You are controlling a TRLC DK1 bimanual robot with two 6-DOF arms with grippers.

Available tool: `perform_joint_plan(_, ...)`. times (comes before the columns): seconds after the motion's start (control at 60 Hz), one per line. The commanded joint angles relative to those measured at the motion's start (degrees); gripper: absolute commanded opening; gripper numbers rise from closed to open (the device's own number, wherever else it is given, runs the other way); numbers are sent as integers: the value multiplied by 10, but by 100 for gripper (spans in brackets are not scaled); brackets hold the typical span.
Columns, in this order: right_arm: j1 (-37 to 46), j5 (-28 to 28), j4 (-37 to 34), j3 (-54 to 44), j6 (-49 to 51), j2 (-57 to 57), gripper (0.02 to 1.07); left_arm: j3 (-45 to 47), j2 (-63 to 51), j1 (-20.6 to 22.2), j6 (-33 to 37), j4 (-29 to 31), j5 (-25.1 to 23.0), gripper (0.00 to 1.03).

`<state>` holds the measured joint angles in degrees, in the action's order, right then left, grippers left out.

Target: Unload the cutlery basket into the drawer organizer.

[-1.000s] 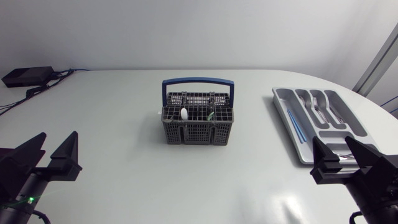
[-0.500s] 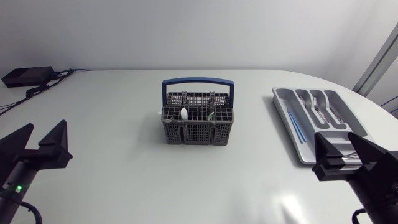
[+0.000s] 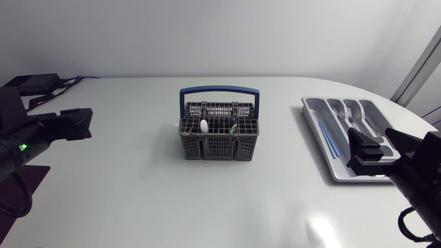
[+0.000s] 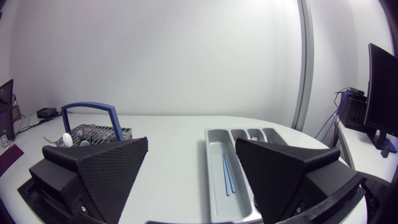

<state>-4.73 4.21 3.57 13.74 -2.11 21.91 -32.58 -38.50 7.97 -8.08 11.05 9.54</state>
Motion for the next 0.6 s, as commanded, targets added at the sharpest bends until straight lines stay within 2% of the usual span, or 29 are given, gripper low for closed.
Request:
perform_joint_plan(0.0,-5,5,15,22,-4,28,103,-29,-25,22,29,15,1,98)
perform_joint_plan(0.067,-7,10,15,34,-3,45,103,-42,-35,29,61,19,-15,98)
perform_joint_plan(0.2,-8,14,0,74,1,89,103,-85,-77,27,61,46,-47,97)
perform_joint_plan(0.333,-8,17,-59,139,4,154,103,-144,-147,30,53,89,-57,96)
perform_joint_plan(0.583,-12,16,-162,227,25,253,103,-224,-220,32,45,158,-111,94)
